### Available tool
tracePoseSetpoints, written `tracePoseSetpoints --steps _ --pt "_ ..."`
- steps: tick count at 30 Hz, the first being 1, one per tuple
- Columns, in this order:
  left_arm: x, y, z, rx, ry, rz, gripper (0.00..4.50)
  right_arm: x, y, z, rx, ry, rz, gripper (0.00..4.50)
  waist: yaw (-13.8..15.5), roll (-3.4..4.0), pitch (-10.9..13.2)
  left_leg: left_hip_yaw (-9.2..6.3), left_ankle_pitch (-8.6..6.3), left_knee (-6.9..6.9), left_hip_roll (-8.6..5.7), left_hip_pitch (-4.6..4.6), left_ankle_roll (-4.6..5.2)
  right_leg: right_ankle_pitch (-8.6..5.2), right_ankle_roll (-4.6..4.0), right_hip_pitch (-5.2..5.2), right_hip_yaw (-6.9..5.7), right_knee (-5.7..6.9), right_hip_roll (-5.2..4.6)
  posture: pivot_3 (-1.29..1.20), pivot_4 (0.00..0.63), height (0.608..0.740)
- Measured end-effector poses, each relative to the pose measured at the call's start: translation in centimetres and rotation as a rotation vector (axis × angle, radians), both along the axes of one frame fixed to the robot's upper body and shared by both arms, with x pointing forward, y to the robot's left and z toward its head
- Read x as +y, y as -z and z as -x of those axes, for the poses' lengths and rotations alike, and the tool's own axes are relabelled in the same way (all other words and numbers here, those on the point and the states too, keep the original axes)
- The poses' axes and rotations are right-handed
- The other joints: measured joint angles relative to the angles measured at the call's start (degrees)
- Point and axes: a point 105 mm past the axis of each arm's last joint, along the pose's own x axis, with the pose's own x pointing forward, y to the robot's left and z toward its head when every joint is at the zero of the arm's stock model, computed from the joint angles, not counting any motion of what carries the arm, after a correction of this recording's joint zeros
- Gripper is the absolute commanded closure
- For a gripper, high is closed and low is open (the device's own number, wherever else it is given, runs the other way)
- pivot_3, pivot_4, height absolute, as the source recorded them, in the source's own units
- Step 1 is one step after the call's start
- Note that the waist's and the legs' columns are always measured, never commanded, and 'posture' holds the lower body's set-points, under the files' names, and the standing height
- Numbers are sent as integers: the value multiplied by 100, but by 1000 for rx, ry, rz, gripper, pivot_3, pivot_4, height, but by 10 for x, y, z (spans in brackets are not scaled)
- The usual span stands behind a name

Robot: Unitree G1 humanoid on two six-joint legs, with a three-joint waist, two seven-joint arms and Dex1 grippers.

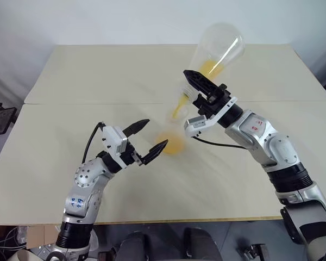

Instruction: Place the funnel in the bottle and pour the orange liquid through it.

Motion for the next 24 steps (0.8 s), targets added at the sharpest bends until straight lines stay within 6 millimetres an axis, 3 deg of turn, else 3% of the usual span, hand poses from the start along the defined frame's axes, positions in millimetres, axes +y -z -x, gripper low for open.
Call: tracePoseSetpoints --steps 24 --pt "2 2 6 -2 31 -2 0 -3 0 -2 -12 7 2 2033 1 0 0 -1 0 0 1 0 0 0 0 0 0 0 0 0 150 740"
